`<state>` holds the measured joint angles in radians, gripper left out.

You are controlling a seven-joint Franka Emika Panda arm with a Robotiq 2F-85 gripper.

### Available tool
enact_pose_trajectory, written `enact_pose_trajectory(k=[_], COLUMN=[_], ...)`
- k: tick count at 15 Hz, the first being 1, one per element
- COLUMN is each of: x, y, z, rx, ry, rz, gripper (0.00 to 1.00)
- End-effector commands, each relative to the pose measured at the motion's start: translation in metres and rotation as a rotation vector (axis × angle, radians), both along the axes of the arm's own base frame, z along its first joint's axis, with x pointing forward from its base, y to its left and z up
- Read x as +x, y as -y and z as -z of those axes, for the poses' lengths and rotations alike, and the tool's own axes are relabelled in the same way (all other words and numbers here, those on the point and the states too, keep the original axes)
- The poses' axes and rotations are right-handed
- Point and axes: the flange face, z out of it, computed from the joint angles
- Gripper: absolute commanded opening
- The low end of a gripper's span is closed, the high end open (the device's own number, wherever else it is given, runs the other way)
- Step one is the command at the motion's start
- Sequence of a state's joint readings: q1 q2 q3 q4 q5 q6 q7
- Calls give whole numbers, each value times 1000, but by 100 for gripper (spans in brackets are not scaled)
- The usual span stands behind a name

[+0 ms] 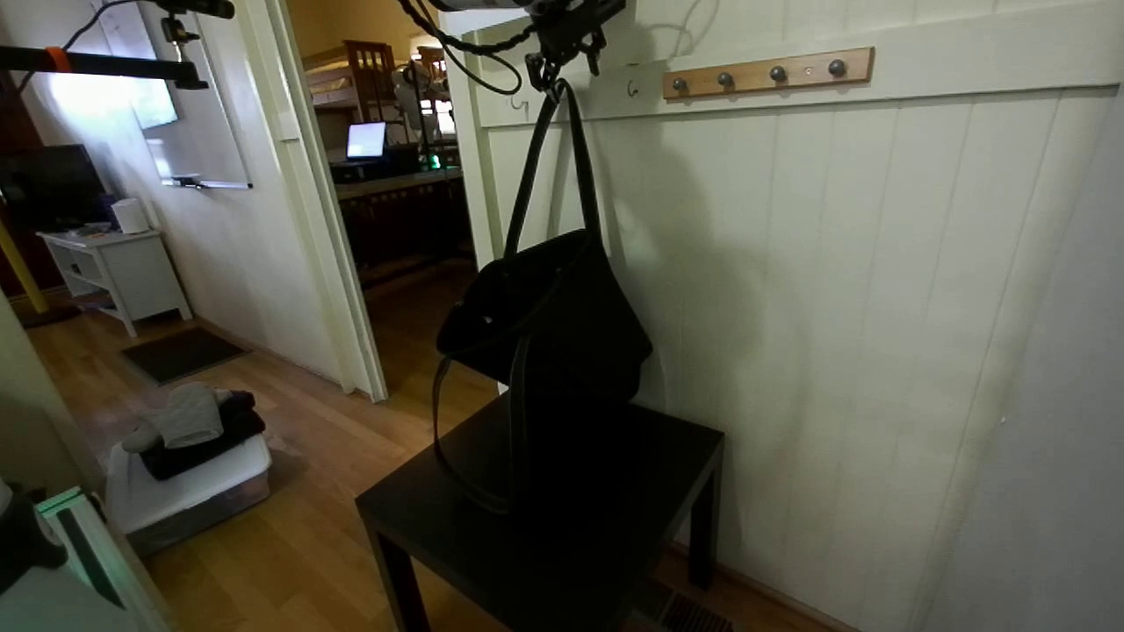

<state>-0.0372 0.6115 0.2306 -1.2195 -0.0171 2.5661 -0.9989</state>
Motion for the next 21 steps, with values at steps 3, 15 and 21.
enact_pose_trajectory(k=[3,15,21], x=[15,24,21], y=[0,-11,-20], z=[-3,3,-15], rx=[46,96,72], ry=[41,24,88], rz=[-49,-110,-141], gripper=[100,15,1])
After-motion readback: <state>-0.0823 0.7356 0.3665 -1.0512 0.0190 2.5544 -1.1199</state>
